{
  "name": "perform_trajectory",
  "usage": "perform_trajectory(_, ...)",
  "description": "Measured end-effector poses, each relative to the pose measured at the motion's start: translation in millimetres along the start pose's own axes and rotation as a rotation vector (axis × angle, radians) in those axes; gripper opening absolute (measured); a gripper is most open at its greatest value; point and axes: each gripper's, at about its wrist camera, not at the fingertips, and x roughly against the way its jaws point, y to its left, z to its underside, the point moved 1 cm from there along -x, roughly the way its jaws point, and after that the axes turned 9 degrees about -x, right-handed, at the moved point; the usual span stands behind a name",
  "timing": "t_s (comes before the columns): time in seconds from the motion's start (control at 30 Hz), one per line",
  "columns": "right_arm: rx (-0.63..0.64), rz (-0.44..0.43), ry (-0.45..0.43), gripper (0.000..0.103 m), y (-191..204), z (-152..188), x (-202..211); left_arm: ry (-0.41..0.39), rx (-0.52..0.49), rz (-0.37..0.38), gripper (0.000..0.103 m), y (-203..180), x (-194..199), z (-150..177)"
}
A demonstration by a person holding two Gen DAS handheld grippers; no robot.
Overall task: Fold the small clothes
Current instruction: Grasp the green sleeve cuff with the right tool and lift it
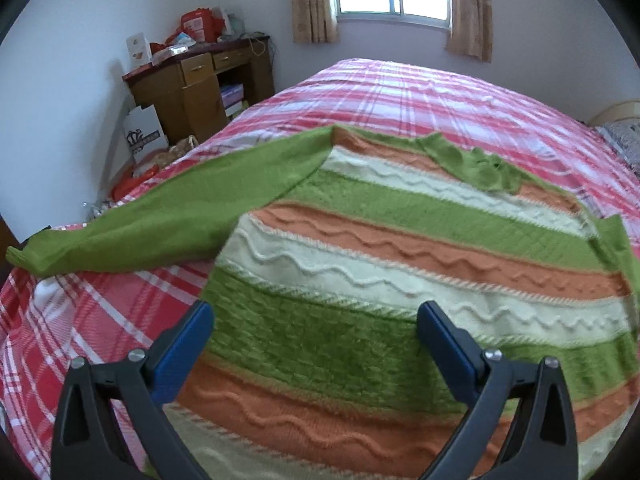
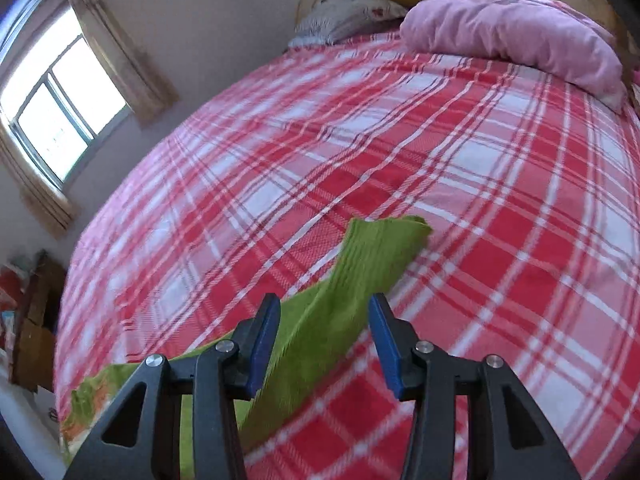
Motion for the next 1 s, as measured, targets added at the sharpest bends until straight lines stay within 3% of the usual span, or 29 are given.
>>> perform_trajectory(0.1, 0.021, 0.050, 0.053, 0.048, 11, 4, -26, 0.007, -0.013, -0.002, 0.103, -3, -6, 9)
perform_trajectory(0.17, 0.048, 0.088, 0.019, 0.048, 15, 7, -28, -0.004, -0.006, 0.009, 0.103, -3, -3, 8)
perform_trajectory(0.33, 0.112, 0.122, 0.035, 0.046, 13, 8, -33, -0.008, 0.007, 0.036, 0.103, -2, -7, 8)
perform_trajectory(0.37, 0.130, 0.133, 0.038, 0.029, 11, 8, -33, -0.011, 0.009, 0.039, 0.103, -2, -7, 8)
perform_trajectory(0.4, 0.148, 0.161, 0.034, 0.018, 6, 6, -33, -0.013, 0.010, 0.042, 0.103, -2, -6, 8)
perform_trajectory(0.47, 0.120, 0.109, 0.051, 0.009, -6, 2, -28, -0.019, 0.011, 0.047, 0.103, -1, -8, 8)
perform_trajectory(0.53, 0.053, 0.035, 0.069, 0.007, -22, 0, -19, -0.023, 0.014, 0.052, 0.103, -1, -8, 9)
perform_trajectory(0.67, -0.086, -0.121, 0.048, 0.006, -56, 5, 3, -0.025, 0.013, 0.052, 0.103, 0, -7, 9)
perform_trajectory(0.73, -0.192, -0.165, 0.034, 0.006, -80, 13, 9, -0.026, 0.013, 0.052, 0.103, 0, -7, 9)
perform_trajectory(0.87, -0.253, -0.238, 0.037, 0.007, -96, 24, 3, -0.026, 0.013, 0.051, 0.103, 0, -7, 9)
perform_trajectory(0.93, -0.306, -0.260, 0.053, 0.012, -99, 21, 1, -0.026, 0.013, 0.051, 0.103, 0, -7, 9)
perform_trajectory(1.0, -0.356, -0.308, 0.059, 0.033, -98, 17, -1, -0.026, 0.013, 0.051, 0.103, 0, -7, 9)
